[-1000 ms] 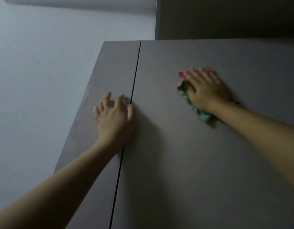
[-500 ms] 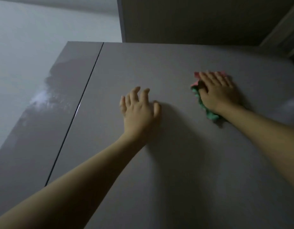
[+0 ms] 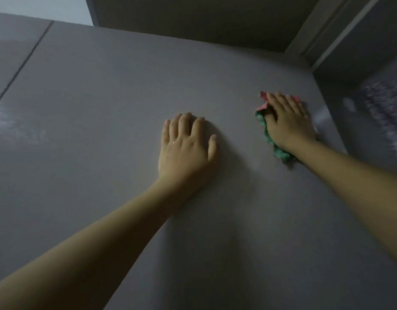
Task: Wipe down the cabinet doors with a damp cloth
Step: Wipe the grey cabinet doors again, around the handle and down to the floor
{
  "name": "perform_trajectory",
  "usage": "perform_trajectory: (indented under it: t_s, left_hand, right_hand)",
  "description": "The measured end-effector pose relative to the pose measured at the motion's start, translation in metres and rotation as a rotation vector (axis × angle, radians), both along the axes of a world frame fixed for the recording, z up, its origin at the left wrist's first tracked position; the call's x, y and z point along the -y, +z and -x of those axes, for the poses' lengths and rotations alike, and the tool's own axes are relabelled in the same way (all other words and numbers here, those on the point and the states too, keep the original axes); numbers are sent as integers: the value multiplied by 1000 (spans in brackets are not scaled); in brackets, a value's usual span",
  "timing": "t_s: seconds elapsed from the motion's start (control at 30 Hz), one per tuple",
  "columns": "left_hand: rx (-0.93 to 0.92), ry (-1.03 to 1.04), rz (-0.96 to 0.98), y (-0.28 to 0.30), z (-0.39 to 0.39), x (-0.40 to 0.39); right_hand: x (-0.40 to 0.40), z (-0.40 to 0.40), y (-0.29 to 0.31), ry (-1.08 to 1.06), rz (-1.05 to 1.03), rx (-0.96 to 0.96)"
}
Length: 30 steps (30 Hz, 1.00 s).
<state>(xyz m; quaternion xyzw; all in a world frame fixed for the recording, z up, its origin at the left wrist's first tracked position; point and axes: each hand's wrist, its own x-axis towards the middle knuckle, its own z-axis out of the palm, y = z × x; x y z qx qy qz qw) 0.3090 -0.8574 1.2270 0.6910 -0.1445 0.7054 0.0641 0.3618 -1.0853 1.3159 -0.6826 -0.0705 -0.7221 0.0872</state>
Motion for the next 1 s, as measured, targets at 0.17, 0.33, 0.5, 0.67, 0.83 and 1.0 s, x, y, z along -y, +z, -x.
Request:
perform_trajectory:
  t_s: [0.17,0.33,0.5,0.67,0.83,1.0]
  left_hand:
    - [45,104,9,2,-5,1]
    - [74,103,14,2,-7,1]
    - [64,104,13,2,-7,2]
    - [60,105,10,2,-7,1]
    - [73,106,24,1,-7,3]
    - [66,104,22,3,-7,1]
  right_hand:
    - [-39,5,-54,50,191,92]
    - [-9,-1,-39,-19,422,93]
    - [7,0,12,1,-77,-45]
    - [0,-7,-74,36,354,142]
    - [56,-20,7,-6,-22,-20]
    - [25,-13,-47,27,51,55]
